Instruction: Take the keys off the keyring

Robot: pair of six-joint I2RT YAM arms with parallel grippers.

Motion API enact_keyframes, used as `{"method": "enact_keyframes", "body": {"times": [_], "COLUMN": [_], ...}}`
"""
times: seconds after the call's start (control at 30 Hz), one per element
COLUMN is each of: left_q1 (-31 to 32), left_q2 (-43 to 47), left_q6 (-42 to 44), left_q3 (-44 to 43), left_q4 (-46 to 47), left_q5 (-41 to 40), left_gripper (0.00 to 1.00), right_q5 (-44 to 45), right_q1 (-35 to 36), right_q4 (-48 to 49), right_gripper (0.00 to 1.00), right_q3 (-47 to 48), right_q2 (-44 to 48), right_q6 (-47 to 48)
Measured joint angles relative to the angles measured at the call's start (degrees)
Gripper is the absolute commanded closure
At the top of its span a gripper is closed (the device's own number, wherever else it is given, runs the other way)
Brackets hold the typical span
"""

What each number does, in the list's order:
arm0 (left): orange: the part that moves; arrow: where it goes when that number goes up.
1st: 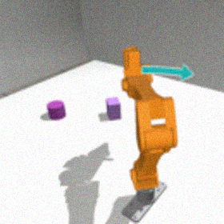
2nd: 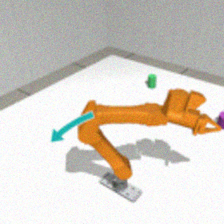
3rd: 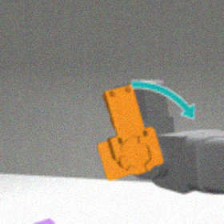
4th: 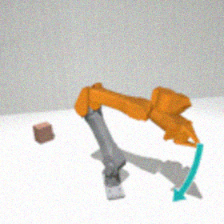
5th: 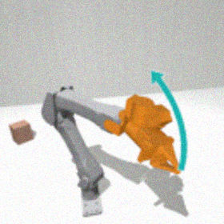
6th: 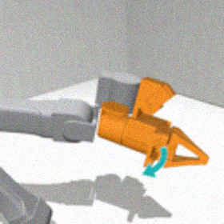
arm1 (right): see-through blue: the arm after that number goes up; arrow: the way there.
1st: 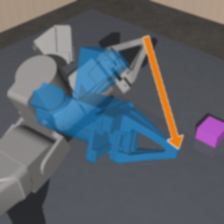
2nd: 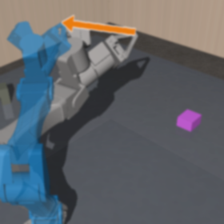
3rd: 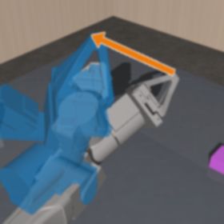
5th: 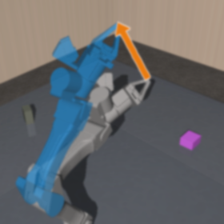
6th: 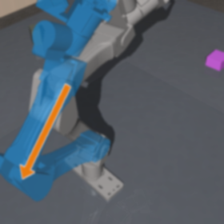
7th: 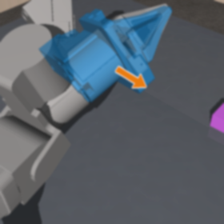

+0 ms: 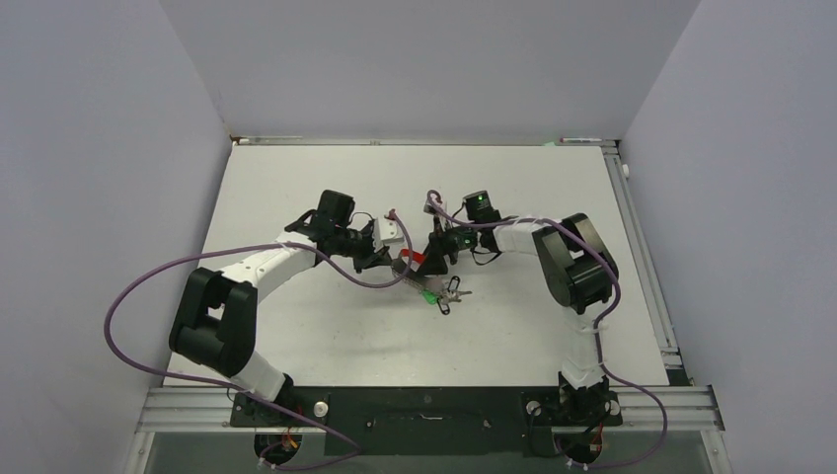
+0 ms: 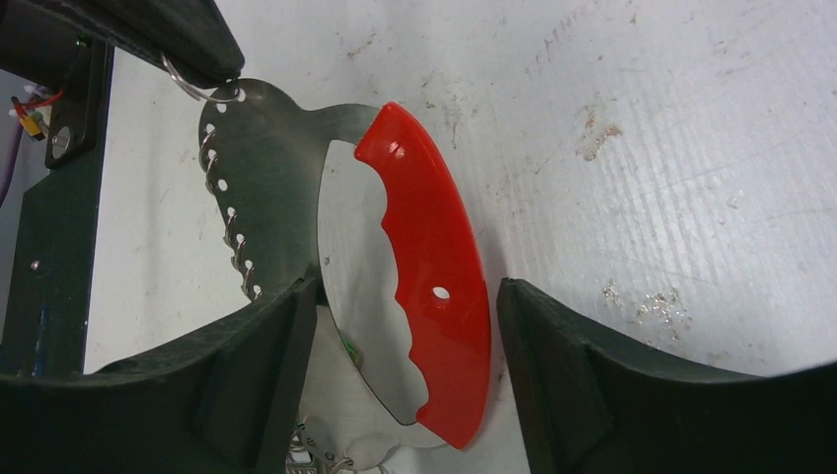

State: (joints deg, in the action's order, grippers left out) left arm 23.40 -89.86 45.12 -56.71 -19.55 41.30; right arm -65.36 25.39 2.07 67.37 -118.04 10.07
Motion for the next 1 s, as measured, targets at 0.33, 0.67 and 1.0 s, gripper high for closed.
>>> {"method": "enact_keyframes", "body": {"times": [0.33, 0.67, 1.0], "left_q1": [-4.2, -4.7, -9.7], "left_q2": [0.09, 0.28, 0.28], "left_q6": [-7.28, -12.7, -27.08], "left_q3": [2.58, 5.03, 5.22], "left_q4": [9.79, 18.14, 25.14], "left_q5": [4.61, 5.66, 7.21], "left_gripper": [1.0, 0.89, 0.22], "right_q5": [2.64, 0.09, -0.9], "right_q1": [1.64, 1.73, 1.27], "right_q4": [1.57, 10.49, 15.28], "right_gripper": [0.63, 0.91, 0.95], "right_q3": [-2.54, -7.76, -8.76], "right_q2": [0.76, 6.82, 8.83], "right_q6": [0.31, -11.45, -19.76]}}
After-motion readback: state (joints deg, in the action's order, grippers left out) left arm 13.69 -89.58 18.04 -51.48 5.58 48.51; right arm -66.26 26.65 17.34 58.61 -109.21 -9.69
